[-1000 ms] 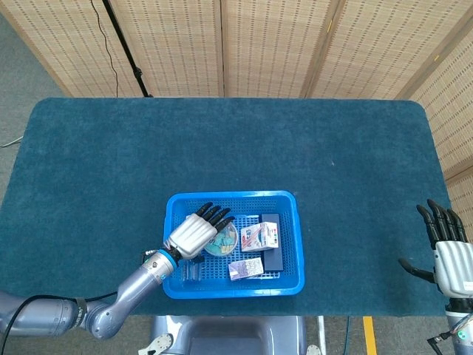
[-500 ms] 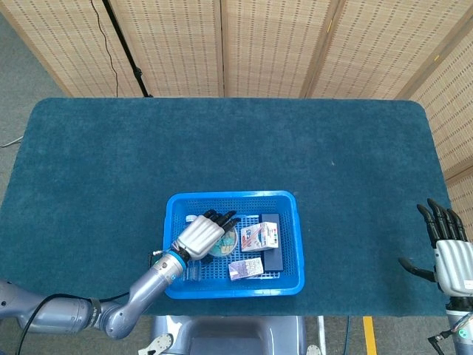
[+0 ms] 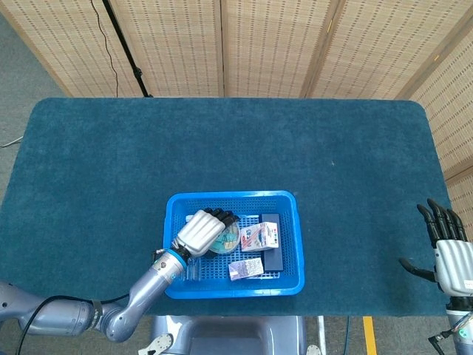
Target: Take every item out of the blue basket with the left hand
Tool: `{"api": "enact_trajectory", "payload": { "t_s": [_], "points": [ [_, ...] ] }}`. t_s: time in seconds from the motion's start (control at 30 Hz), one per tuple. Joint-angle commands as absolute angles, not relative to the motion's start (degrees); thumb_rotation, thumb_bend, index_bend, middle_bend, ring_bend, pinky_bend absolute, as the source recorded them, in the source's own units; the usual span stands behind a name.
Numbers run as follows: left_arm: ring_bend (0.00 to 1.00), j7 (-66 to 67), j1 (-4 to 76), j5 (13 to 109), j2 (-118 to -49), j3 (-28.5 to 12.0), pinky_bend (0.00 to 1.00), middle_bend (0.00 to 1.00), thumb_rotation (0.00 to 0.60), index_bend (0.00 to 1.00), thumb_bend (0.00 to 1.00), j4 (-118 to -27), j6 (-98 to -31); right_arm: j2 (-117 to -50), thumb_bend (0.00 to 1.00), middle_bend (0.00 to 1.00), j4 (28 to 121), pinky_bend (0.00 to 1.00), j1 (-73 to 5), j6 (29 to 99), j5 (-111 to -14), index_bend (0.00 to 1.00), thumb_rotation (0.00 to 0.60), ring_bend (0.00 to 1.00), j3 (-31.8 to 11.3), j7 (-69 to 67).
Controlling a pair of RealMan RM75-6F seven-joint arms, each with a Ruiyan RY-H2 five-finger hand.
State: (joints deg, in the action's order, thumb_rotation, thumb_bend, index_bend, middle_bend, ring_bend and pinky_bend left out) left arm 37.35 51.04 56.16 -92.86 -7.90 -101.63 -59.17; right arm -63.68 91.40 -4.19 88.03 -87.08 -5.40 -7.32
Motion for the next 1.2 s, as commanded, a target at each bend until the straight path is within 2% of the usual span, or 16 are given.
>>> {"api": "enact_trajectory", "payload": {
  "t_s": [0.03, 0.33, 0.47, 0.6, 0.77, 1.0, 1.07, 1.2],
  "points": [
    [0.38, 34.5, 49.9, 58.8, -89.6, -9.3, 0.35, 0.26, 0.600, 0.33, 0.27, -105.6, -60.8, -63.7, 0.00, 0.00, 91.4, 0.00, -4.2, 88.0, -87.1, 0.00, 0.600, 0.00, -5.4, -7.3],
    [0.38, 21.9, 44.9, 63.8, -74.3, -13.8, 0.35, 0.26, 0.600, 0.32, 0.26, -115.9, -63.8, -63.6, 0.00, 0.00, 91.7, 0.00, -4.2, 87.8, -87.2, 0.00, 0.600, 0.00, -5.2, -7.0],
    [0.37, 14.5, 42.5, 62.7, -68.5, -16.3, 0.35, 0.26, 0.600, 0.32, 0.26, -114.6, -64.3, -63.6, 0.00, 0.00, 92.0, 0.00, -4.3, 87.6, -87.5, 0.00, 0.600, 0.00, -4.9, -6.5],
    [0.37, 9.1, 41.1, 61.1, -66.5, -16.8, 0.35, 0.26, 0.600, 0.32, 0.25, -109.3, -62.8, -63.7, 0.00, 0.00, 92.3, 0.00, -4.3, 87.5, -87.9, 0.00, 0.600, 0.00, -4.7, -6.0],
    [0.37, 5.1, 41.0, 58.5, -68.1, -15.7, 0.35, 0.26, 0.600, 0.31, 0.26, -99.1, -58.9, -63.8, 0.00, 0.00, 92.7, 0.00, -4.6, 87.3, -88.5, 0.00, 0.600, 0.00, -4.5, -5.2],
    [0.36, 0.3, 41.6, 56.3, -75.2, -14.3, 0.35, 0.26, 0.600, 0.30, 0.25, -86.8, -54.0, -64.5, 0.00, 0.00, 92.0, 0.00, -5.5, 85.1, -88.0, 0.00, 0.600, 0.00, -4.3, -4.0],
    [0.34, -0.5, 41.9, 56.2, -77.0, -13.9, 0.34, 0.26, 0.600, 0.29, 0.25, -83.9, -52.9, -64.6, 0.00, 0.00, 92.0, 0.00, -5.6, 85.0, -87.9, 0.00, 0.600, 0.00, -4.3, -3.8],
    [0.22, -1.2, 42.1, 56.0, -80.5, -13.4, 0.25, 0.18, 0.600, 0.25, 0.25, -78.3, -51.6, -64.6, 0.00, 0.00, 91.9, 0.00, -5.6, 84.9, -87.5, 0.00, 0.600, 0.00, -4.5, -3.8]
  ]
}}
